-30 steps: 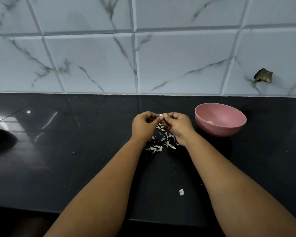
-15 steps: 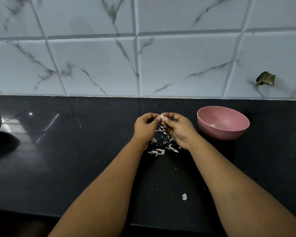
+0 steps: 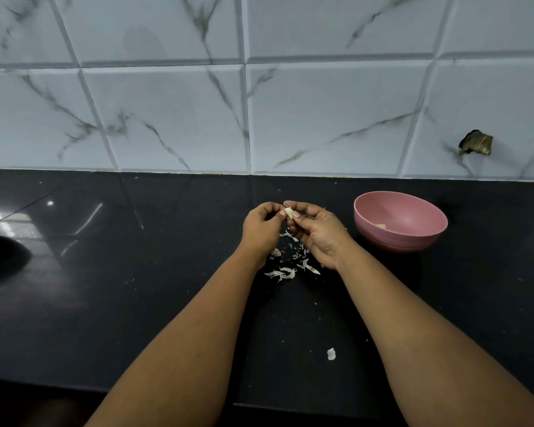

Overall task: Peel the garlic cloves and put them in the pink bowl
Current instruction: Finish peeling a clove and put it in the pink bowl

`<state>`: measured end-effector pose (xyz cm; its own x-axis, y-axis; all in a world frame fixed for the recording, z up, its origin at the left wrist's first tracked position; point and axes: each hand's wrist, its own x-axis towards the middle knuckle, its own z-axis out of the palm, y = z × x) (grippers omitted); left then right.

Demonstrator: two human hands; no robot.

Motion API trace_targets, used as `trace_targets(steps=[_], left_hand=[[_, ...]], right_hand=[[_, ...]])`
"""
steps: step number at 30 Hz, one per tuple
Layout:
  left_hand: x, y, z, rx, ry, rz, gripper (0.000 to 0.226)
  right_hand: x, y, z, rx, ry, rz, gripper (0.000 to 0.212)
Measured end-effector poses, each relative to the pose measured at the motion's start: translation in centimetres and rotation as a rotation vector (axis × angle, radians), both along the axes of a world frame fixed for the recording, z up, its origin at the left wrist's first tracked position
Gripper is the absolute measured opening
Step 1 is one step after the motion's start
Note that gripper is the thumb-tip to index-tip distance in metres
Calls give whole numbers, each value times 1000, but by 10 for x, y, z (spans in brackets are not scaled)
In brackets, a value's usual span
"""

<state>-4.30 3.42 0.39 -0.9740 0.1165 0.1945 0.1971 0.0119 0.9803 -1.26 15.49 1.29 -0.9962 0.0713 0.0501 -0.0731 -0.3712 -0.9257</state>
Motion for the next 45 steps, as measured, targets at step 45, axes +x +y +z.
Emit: trace_targets(steps=[45], left_hand=[[-1, -5, 1, 236, -63, -108, 6]], right_hand=[[-4, 3, 2, 350, 66, -302, 9]])
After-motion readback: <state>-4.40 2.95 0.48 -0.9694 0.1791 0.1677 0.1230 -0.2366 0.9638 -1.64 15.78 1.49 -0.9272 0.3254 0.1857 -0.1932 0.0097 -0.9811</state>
